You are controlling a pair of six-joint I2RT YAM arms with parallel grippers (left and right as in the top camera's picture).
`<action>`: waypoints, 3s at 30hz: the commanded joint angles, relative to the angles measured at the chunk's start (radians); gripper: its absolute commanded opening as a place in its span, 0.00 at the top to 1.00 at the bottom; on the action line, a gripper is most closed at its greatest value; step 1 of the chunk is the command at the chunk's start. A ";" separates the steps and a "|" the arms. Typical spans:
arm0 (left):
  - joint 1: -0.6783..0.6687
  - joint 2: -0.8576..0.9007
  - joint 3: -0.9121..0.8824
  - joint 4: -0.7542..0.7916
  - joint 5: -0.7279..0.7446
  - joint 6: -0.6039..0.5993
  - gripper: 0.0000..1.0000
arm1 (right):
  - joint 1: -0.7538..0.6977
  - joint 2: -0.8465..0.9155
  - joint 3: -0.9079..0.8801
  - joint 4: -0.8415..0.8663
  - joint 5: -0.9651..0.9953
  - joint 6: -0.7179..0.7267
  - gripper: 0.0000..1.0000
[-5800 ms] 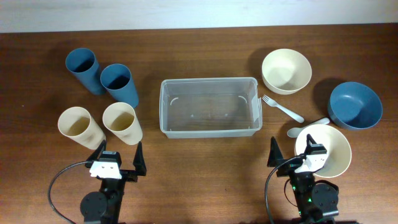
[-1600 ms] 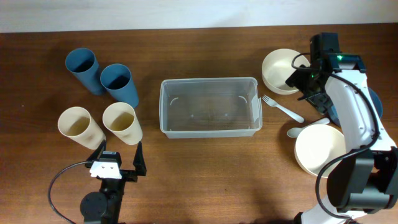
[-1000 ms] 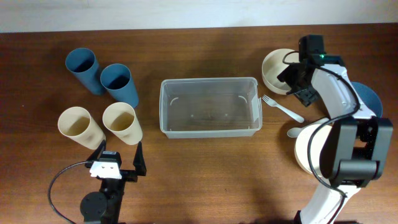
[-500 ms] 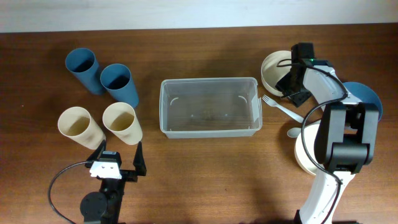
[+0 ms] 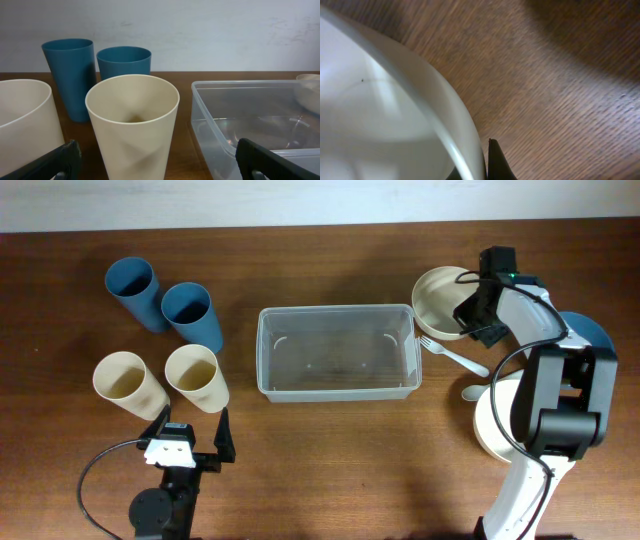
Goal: Pack container
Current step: 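Reach the right gripper to the far beige bowl and grasp its rim, then lift the beige bowl, carry it left and lower into the container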
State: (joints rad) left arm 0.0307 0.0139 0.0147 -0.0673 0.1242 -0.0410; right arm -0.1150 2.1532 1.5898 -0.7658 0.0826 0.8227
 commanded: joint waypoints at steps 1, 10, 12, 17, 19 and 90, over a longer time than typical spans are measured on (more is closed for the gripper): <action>0.006 -0.009 -0.006 -0.001 0.011 0.019 0.00 | -0.031 0.007 0.004 -0.018 0.026 -0.003 0.96; 0.006 -0.009 -0.006 -0.001 0.011 0.019 0.00 | -0.093 -0.006 0.099 -0.092 -0.029 -0.114 0.96; 0.006 -0.009 -0.006 -0.001 0.011 0.019 0.00 | -0.095 -0.012 0.159 -0.133 -0.060 -0.168 0.96; 0.006 -0.009 -0.006 -0.001 0.011 0.019 0.00 | -0.085 -0.021 0.361 -0.293 -0.156 -0.312 0.96; 0.006 -0.009 -0.006 -0.001 0.011 0.019 0.00 | -0.076 -0.023 0.438 -0.358 -0.193 -0.362 0.96; 0.006 -0.009 -0.006 -0.001 0.011 0.019 0.00 | 0.364 -0.087 0.116 -0.372 -0.202 -0.571 0.84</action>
State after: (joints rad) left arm 0.0307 0.0139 0.0147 -0.0673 0.1242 -0.0406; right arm 0.2459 2.0895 1.7016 -1.1389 -0.1238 0.2436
